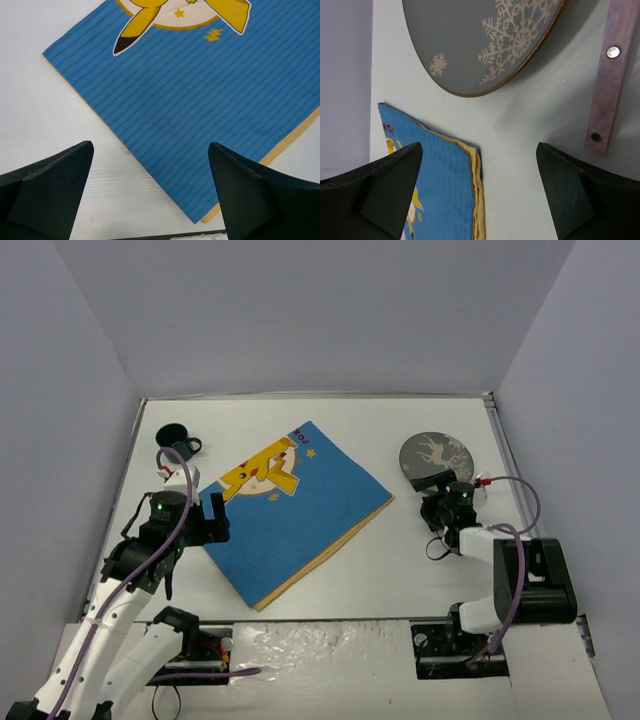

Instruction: Set the dinner table for one person

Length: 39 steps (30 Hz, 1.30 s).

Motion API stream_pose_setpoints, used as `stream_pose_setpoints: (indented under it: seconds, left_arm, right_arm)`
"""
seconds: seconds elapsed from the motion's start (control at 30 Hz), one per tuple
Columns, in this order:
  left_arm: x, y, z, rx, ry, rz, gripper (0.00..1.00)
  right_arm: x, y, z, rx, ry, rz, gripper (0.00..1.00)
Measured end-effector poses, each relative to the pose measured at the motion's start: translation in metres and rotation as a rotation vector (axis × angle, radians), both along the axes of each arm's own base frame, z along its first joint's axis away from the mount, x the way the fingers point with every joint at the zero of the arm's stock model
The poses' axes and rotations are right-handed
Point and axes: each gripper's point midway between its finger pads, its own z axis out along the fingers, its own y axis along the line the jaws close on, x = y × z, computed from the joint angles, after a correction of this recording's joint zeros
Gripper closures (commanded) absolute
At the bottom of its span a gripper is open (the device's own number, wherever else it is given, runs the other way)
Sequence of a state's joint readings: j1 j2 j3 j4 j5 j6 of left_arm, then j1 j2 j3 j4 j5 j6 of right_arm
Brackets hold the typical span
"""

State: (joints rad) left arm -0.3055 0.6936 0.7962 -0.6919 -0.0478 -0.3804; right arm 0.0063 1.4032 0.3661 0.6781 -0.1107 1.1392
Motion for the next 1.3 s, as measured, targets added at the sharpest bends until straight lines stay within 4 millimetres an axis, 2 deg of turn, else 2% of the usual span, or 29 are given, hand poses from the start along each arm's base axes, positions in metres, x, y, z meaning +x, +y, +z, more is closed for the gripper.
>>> stream_pose_setpoints:
  seconds: [0.2, 0.47, 0.7, 0.73, 0.83, 0.97, 1.07, 1.17, 1.3]
  left_arm:
    - [0.003, 0.003, 0.001, 0.023, -0.013, 0.021, 0.03]
    - [0.005, 0.009, 0.001, 0.040, -0.019, 0.058, 0.03]
    - [0.005, 0.012, 0.001, 0.045, -0.022, 0.076, 0.03]
    - [0.005, 0.012, 0.001, 0.047, -0.022, 0.079, 0.03]
    - [0.006, 0.014, 0.001, 0.050, -0.024, 0.088, 0.03]
    - [0.005, 0.016, 0.001, 0.055, -0.028, 0.097, 0.03]
    - [0.005, 0.017, 0.001, 0.058, -0.028, 0.101, 0.03]
    - [0.005, 0.019, 0.001, 0.058, -0.028, 0.107, 0.03]
    - [0.006, 0.019, 0.001, 0.060, -0.028, 0.111, 0.03]
  right_arm:
    - [0.015, -0.007, 0.001, 0.035, -0.043, -0.057, 0.11]
    - [0.037, -0.035, 0.000, 0.103, -0.088, -0.208, 0.19]
    - [0.057, -0.046, -0.001, 0.170, -0.147, -0.268, 0.31]
    - [0.059, -0.047, -0.002, 0.181, -0.155, -0.274, 0.35]
    - [0.065, -0.050, -0.003, 0.208, -0.172, -0.290, 0.56]
    - [0.066, -0.052, -0.017, 0.228, -0.150, -0.305, 0.82]
    - [0.064, -0.053, -0.025, 0.236, -0.130, -0.315, 0.95]
    - [0.064, -0.056, -0.025, 0.247, -0.130, -0.320, 0.99]
    - [0.065, -0.058, -0.023, 0.252, -0.130, -0.311, 1.00]
